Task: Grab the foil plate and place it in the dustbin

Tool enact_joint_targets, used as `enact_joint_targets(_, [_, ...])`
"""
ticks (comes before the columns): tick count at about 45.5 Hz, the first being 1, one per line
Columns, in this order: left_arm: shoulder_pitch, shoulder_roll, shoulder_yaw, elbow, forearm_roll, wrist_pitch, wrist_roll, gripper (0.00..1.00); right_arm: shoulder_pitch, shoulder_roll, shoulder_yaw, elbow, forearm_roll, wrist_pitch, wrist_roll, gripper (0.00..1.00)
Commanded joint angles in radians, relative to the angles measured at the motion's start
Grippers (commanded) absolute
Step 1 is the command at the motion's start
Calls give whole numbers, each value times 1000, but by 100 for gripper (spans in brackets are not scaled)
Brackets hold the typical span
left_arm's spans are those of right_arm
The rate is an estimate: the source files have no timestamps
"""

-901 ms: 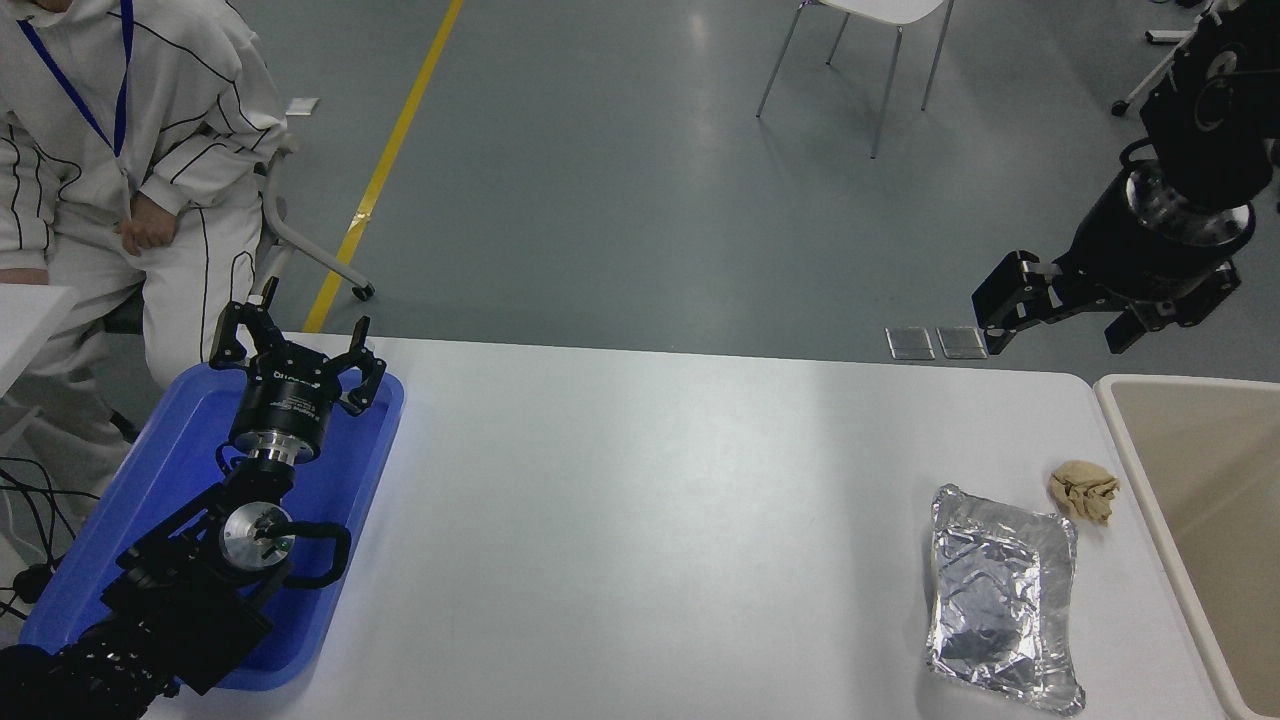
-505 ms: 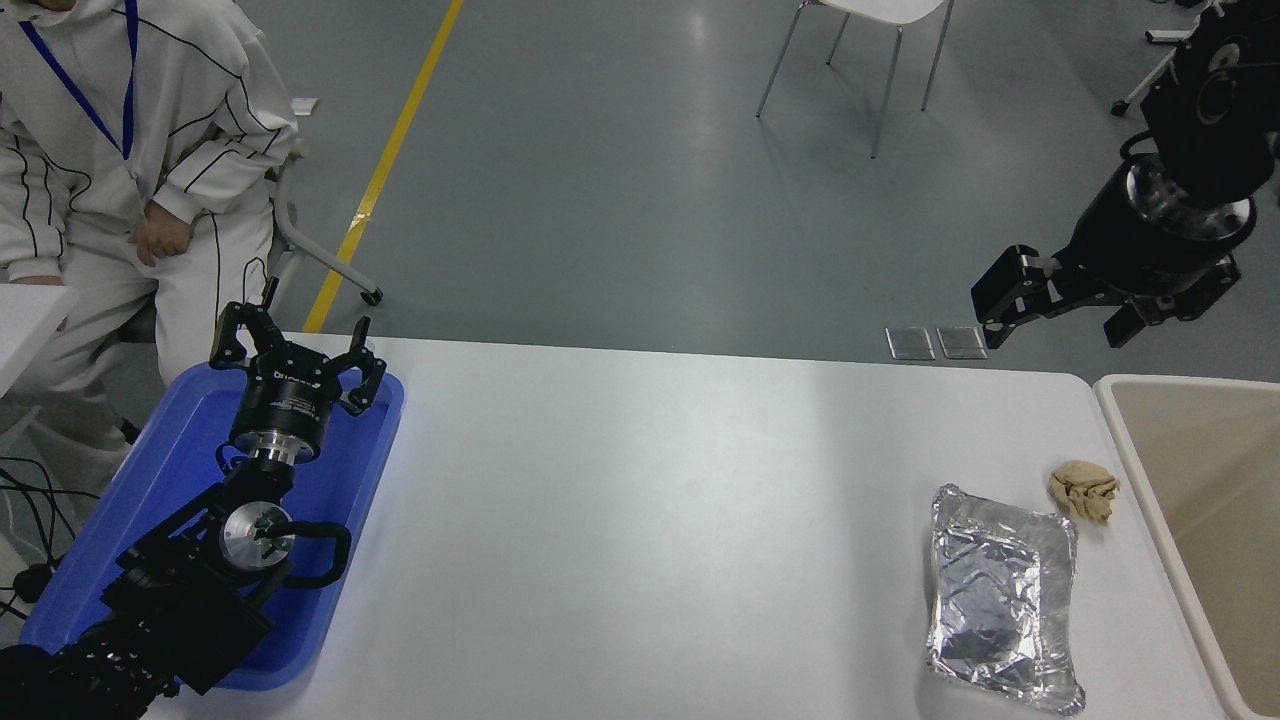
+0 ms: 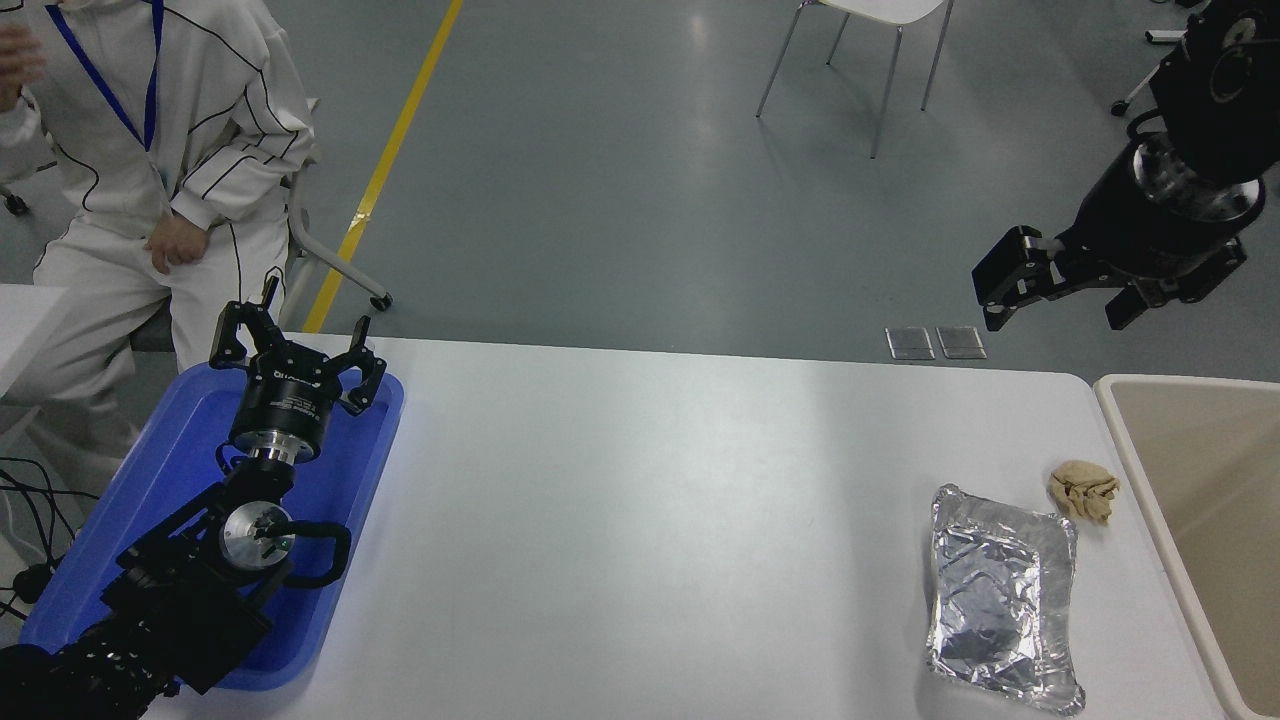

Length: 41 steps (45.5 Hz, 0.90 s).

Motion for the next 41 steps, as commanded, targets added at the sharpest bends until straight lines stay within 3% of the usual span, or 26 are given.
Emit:
enact_joint_targets(1, [1, 0, 0, 0, 0, 0, 0, 100, 3, -1, -3, 0, 0, 0, 0, 100])
enact_joint_targets(41, [0, 0, 0, 0, 0, 0, 0, 100, -37, 3, -37, 0, 15, 0, 2, 100])
